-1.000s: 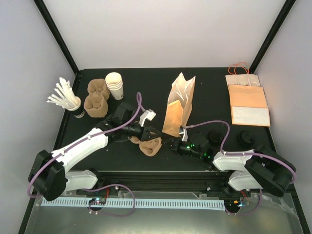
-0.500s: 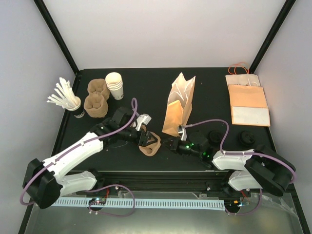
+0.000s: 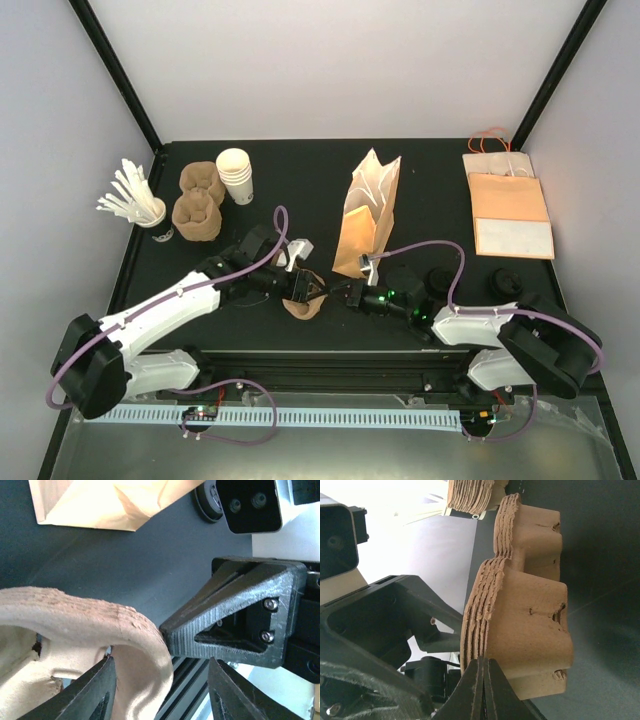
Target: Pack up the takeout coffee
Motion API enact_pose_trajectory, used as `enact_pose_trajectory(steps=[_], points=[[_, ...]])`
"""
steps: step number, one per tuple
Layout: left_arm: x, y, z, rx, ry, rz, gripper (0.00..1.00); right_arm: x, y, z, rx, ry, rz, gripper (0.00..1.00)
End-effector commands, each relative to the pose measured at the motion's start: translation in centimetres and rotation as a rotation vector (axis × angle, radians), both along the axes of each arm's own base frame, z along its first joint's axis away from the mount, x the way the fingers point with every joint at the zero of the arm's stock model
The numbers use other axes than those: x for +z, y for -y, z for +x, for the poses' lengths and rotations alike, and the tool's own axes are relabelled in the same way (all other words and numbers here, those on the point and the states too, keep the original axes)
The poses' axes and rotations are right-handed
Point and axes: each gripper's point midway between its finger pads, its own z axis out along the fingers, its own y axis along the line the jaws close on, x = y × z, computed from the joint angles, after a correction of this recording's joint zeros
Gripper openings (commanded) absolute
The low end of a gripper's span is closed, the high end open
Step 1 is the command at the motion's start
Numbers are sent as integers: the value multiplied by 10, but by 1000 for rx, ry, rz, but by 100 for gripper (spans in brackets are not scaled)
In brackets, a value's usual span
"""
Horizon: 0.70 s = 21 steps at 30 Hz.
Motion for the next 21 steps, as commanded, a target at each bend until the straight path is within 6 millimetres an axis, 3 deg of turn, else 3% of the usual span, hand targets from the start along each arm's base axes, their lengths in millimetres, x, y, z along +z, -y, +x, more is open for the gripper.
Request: enact_pose_trajectory(steps=[1,5,10,15,21], points=[[5,4,10,52,17,-20,51,18,-10,-1,38,57,44,1],[4,6,12,57,9,-26,43,20,-12,-3,56,61,53,1],[5,6,11,63,11,-40,16,19,-11,-3,55,58,54,1],[13,6,9,56,26,-57,2,8,-6,-4,32,30,38,1],[16,7,6,36,17,-58,2,-5,0,-3,4,4,14,1]])
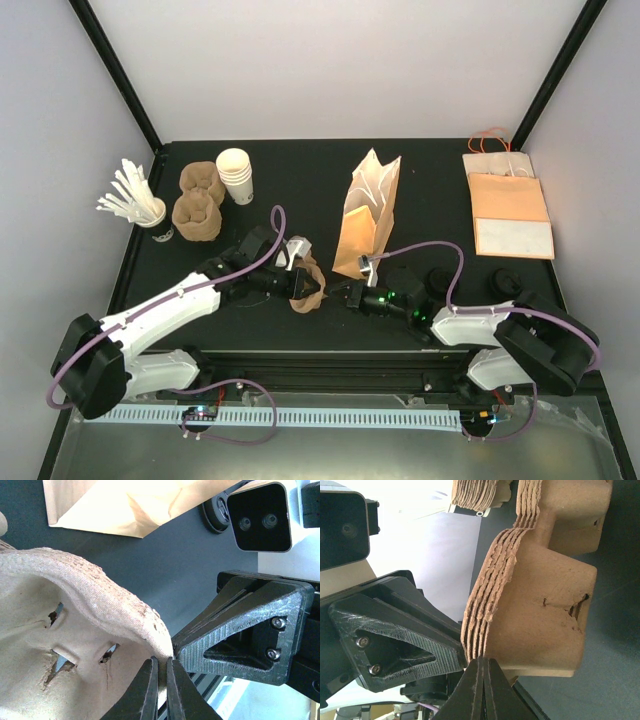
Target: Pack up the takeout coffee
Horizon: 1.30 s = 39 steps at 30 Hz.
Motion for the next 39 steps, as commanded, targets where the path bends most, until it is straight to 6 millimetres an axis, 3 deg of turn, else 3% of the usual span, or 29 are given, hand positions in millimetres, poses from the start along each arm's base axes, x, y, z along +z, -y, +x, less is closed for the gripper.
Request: enact_pose_trajectory(steps=[1,4,7,13,20,26,34,39], points=[[20,8,-2,-36,34,-54,2,-7,3,-1,-15,-6,-3,1],[22,10,-4,-51,28,-68,2,-2,2,-3,-1,15,29,2],[22,15,-8,-80,9,-95,2,7,1,-6,16,46,70,13],[24,20,-12,-100,-17,-139,1,17,-3,-7,46,91,80,22],[24,24,-13,-111,-42,-182,1,24,-5,-6,52,113,87,21],[27,21,-12,-102,-39,-198,2,31,5,-5,-6,87,173,21],[32,23,-16,-119,-64,-263,2,40,-5,-5,36,89,219,21],[36,23,-17,-121,-69,-301,2,33,-6,-4,34,73,180,12]])
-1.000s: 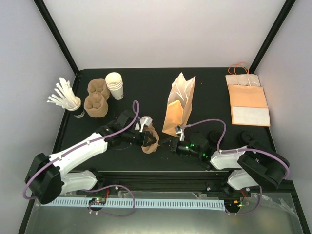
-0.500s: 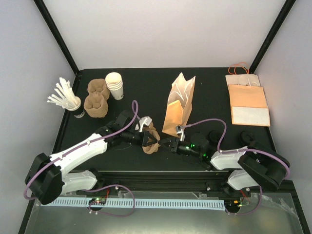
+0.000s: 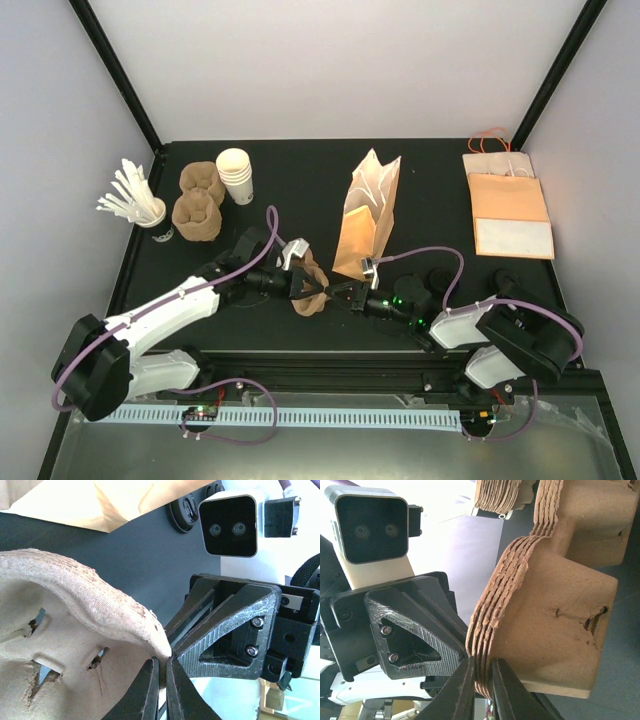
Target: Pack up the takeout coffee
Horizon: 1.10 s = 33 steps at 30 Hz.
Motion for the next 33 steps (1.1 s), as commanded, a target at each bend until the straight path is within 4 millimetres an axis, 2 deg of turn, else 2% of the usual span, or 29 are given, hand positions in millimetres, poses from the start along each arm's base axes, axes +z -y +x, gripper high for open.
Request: enact_pose_trajectory(steps=[1,3,8,19,23,31,33], points=[[32,15,-11,-89,17,-163,2,27,-9,1,28,64,56,10],[33,17,-12,-94,6,-190,2,26,-11,1,35,62,44,4],[34,18,-13,-99,-2,-210,2,25,-13,1,47,81,2,2],[38,18,-13,-102,-6,-241,2,35,-9,-1,39,109,21,21],[42,18,-13,-102,-11,-262,2,34,-12,-2,55,111,16,22],[53,20,-17,-125,-12,-309,1,26,-17,0,73,90,-36,5],[52,20,-17,-128,-14,-310,2,25,-18,0,79,91,-55,4]])
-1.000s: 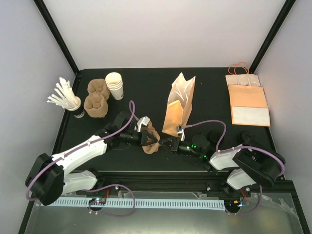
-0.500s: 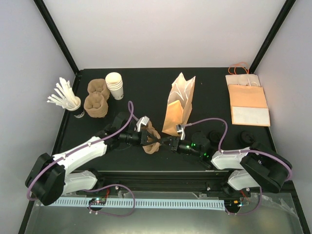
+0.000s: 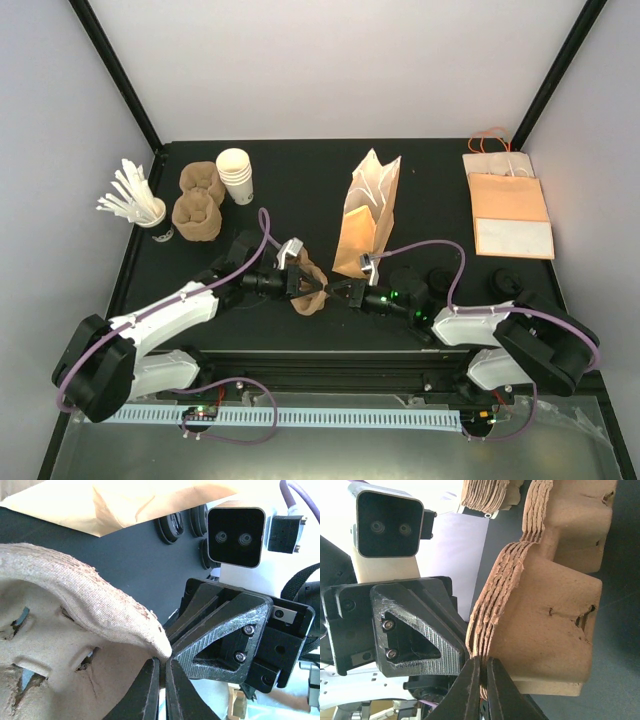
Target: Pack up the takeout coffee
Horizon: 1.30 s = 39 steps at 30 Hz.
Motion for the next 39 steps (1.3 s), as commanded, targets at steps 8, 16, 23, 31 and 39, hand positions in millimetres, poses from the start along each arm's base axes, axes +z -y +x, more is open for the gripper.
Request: enact_pose_trajectory(steps=[8,16,23,31,39], points=[[42,17,-19,-159,103,-137,2,13,-15,-5,77,64,-68,1],[45,15,-15,-157,145,-86,2,-11,-12,-1,63,34,-163,1],[50,9,-11,-142,172,-40,2,-37,-4,0,28,-16,-215,1],[55,-3,-17,-133,178,-17,2,-60,7,2,-1,-28,-299,1],[57,-14,-18,-135,184,25,2,-69,11,4,-16,-40,-326,1]])
